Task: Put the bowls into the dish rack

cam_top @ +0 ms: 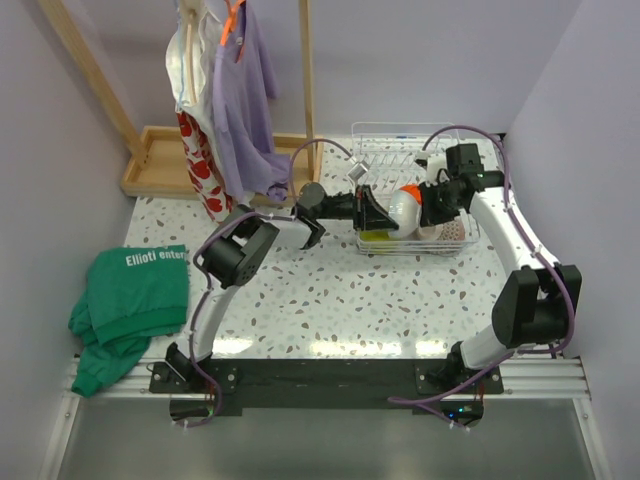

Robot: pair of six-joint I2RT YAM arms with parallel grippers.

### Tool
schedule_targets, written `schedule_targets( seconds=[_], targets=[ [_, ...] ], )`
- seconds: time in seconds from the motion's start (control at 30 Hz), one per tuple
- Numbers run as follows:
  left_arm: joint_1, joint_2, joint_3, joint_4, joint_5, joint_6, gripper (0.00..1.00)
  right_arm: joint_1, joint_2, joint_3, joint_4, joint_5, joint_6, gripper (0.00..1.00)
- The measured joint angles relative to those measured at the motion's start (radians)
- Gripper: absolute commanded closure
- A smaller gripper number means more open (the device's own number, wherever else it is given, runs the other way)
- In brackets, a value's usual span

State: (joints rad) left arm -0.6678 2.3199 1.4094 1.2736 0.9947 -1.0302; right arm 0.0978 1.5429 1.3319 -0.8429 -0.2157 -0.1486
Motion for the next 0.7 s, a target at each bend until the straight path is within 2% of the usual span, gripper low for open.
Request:
schedule_targets(
  seconds=[0.27,0.7],
  targets=[
    [-0.001,0.016,0.004,0.042,0.017,-0.034,1.0,0.005,0.004,0.052,-0.001,0.021,0.0,1.0],
    [-0.003,0.118,0.121,0.087,-0.017,-0.204,1.0,0.005,0.01,0.074,-0.014,0.065,-0.001,1.0]
  ],
)
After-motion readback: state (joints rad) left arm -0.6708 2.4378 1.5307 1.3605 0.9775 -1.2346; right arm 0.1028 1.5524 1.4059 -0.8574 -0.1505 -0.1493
